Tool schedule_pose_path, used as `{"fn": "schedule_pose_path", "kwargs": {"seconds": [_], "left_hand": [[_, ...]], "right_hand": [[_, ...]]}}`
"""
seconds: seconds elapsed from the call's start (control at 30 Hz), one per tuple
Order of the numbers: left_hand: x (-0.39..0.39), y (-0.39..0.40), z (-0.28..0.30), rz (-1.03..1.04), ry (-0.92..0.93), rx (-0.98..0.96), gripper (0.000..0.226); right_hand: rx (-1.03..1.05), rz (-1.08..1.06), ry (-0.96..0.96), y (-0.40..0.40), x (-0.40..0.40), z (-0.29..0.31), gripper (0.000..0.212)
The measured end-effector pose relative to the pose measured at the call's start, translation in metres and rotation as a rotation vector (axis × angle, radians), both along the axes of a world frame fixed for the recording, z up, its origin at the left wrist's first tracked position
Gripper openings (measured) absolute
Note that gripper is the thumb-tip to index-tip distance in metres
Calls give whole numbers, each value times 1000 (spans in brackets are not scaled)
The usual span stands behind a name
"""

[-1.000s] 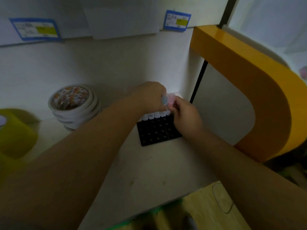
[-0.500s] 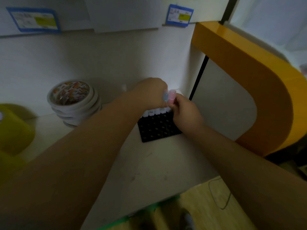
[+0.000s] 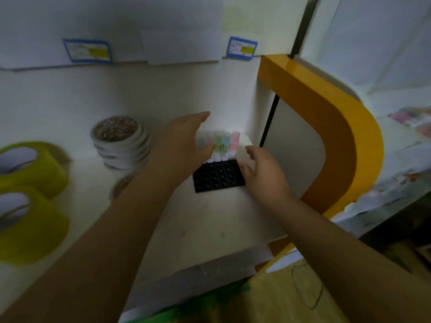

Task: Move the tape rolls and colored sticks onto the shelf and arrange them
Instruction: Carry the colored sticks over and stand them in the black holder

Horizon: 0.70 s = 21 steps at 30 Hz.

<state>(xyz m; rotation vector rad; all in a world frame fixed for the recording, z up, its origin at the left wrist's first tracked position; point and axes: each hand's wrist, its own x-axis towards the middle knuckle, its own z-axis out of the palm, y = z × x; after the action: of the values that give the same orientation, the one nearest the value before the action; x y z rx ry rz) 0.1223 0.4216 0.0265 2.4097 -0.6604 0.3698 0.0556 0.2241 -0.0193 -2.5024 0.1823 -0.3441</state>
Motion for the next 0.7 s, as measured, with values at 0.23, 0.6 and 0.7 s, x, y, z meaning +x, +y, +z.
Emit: {"fn": "schedule_pose_path", "kwargs": {"seconds": [0.23,0.6,0.7], "left_hand": [[-109,-4,-4,95,-46,63,57],[-230,-83,5,154,-40,246,72],[-255,-117,8,112,-56,237,70]], "right_hand": [[-62,142,-154,2,-88,27,43],[-163,97,-248,-104,-228,49,38],[-219,39,-211,-143,-248,47,41]]}}
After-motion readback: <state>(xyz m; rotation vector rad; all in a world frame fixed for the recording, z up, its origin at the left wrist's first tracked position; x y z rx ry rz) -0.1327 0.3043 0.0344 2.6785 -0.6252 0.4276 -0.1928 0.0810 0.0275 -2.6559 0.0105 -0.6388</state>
